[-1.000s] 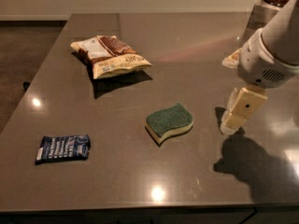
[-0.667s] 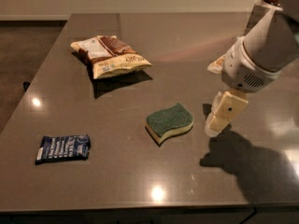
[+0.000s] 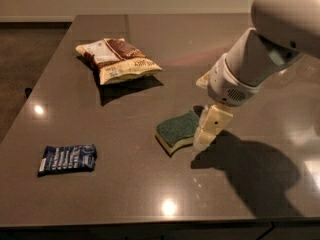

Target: Move sponge near rxbar blueberry

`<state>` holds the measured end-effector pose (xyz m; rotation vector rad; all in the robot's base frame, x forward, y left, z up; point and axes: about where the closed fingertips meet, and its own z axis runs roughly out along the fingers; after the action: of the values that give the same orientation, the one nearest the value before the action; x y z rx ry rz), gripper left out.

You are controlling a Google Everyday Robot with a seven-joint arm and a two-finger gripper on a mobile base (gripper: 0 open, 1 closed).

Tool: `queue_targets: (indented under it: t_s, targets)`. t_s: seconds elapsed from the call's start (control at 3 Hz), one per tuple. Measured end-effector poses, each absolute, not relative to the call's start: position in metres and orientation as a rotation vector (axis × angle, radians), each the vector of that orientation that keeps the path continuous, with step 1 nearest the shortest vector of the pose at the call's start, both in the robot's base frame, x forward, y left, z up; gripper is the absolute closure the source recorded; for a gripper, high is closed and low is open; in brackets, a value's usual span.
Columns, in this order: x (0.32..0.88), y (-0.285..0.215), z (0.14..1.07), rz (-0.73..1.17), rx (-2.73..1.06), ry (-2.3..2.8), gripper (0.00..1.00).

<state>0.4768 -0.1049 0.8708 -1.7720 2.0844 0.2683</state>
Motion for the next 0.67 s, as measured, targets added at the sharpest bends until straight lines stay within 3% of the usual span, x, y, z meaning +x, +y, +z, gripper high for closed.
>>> queue_targets:
  t_s: [0.33,0.67]
  targets:
    - [0.477,-0.096,0.86,0.282,-1.788,2.084,0.26]
    - [0.473,-0.084,0.854,0.289,-1.822,2.081,0.57]
